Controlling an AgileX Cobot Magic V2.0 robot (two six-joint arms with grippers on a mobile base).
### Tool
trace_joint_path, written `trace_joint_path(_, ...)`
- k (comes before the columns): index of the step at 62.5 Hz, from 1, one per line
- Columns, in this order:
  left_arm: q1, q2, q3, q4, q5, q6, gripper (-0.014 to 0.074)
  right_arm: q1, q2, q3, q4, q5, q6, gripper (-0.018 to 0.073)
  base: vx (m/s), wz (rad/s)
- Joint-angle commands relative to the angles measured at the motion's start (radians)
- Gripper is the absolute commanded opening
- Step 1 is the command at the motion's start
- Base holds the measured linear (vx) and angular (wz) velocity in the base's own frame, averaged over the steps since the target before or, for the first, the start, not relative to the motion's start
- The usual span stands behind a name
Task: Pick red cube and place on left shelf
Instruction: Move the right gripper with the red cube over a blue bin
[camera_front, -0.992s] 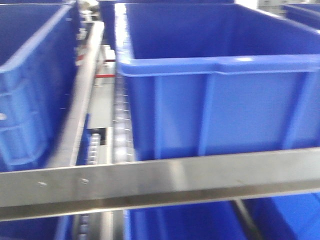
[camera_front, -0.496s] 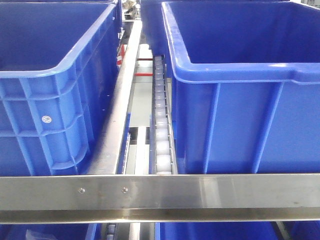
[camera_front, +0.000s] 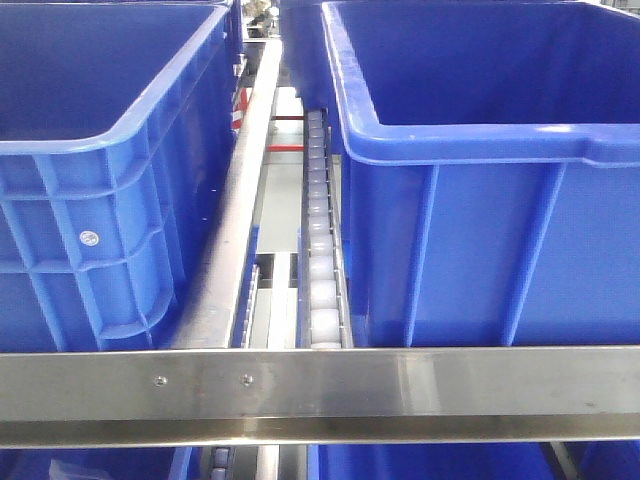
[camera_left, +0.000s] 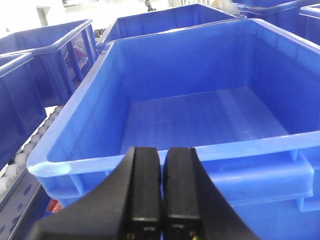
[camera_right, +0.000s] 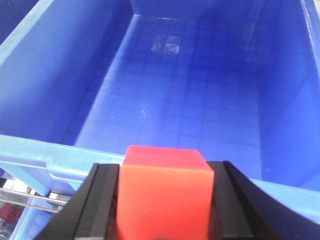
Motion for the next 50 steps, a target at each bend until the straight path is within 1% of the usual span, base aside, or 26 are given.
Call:
trace_joint_path(1, -0.005, 0.007, 0.022, -0.005, -0.091, 0.001, 0.0106, 0.0, 0.0, -0.03, -0.007, -0.085, -0.003, 0.0056, 0.0, 0.0)
trace_joint_path(14, -0.005, 0.007, 0.022, -0.005, -0.091, 0.001, 0.0106, 0.0, 0.0, -0.03, -0.007, -0.085, -0.003, 0.0056, -0.01, -0.06)
trace_joint_path(28, -0.005, 0.007, 0.022, -0.005, -0.091, 0.001, 0.0106, 0.002, 0.0, -0.029, -0.002, -0.092, -0.003, 0.0056, 0.01, 0.08)
trace_joint_path(32, -0.005, 0.007, 0.022, -0.005, -0.091, 0.001, 0.0106, 0.002, 0.011, -0.031, -0.004, -0.125, -0.003, 0.0056, 0.0, 0.0)
trace_joint_path(42, -0.005, 0.007, 0.022, -0.005, -0.091, 0.001, 0.0106, 0.002, 0.126, -0.094, -0.004, -0.226, -0.003, 0.0056, 0.0, 0.0)
trace_joint_path(50, -0.005, 0.007, 0.022, -0.005, -0.091, 0.001, 0.0106, 0.002, 0.283, -0.214, -0.004, -0.242, -0.003, 0.0056, 0.0, 0.0)
